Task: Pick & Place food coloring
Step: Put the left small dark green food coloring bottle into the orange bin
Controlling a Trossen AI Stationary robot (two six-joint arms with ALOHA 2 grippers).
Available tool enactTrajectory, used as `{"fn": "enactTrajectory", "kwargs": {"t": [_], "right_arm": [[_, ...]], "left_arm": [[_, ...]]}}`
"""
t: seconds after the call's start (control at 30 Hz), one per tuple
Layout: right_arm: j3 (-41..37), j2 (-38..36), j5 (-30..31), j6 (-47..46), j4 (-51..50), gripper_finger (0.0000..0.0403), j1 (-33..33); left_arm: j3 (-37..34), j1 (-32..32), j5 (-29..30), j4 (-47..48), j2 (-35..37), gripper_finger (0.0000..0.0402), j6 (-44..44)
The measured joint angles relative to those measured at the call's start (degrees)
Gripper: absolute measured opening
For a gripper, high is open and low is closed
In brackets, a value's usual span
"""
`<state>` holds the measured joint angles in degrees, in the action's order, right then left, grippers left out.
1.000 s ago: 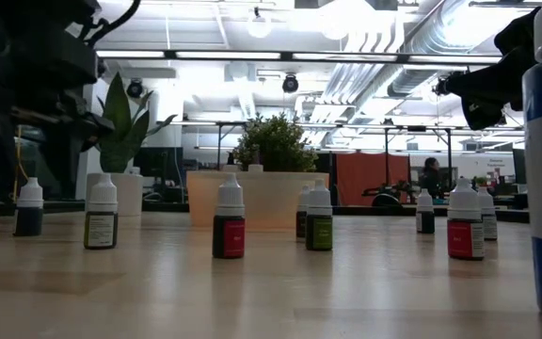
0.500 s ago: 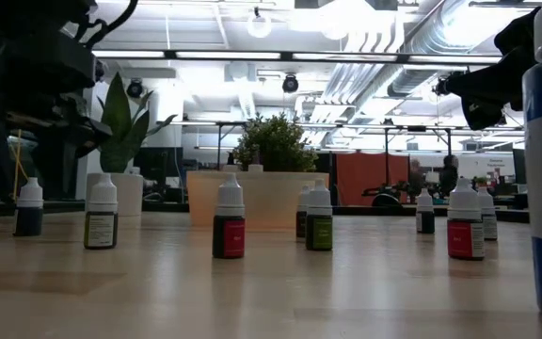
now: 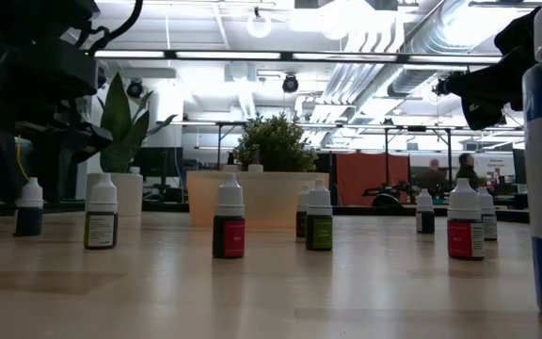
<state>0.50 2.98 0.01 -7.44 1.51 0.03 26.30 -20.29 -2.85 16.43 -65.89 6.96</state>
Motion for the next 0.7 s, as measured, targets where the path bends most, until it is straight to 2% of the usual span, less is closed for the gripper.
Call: {"fn": "enactTrajectory", "kwargs": {"t": [0.53, 0.7], "right_arm": [[0.01, -0.02, 0.0, 0.0, 0.01, 0.0, 0.01], [0.0, -0.02, 0.0, 0.0, 0.01, 0.0, 0.02]], "left_arm": [[0.02, 0.02, -0.02, -0.33, 0.02, 0.0049, 0.0], [0.04, 0.02, -0.07, -0.55, 0.04, 0.0031, 0.0]]}}
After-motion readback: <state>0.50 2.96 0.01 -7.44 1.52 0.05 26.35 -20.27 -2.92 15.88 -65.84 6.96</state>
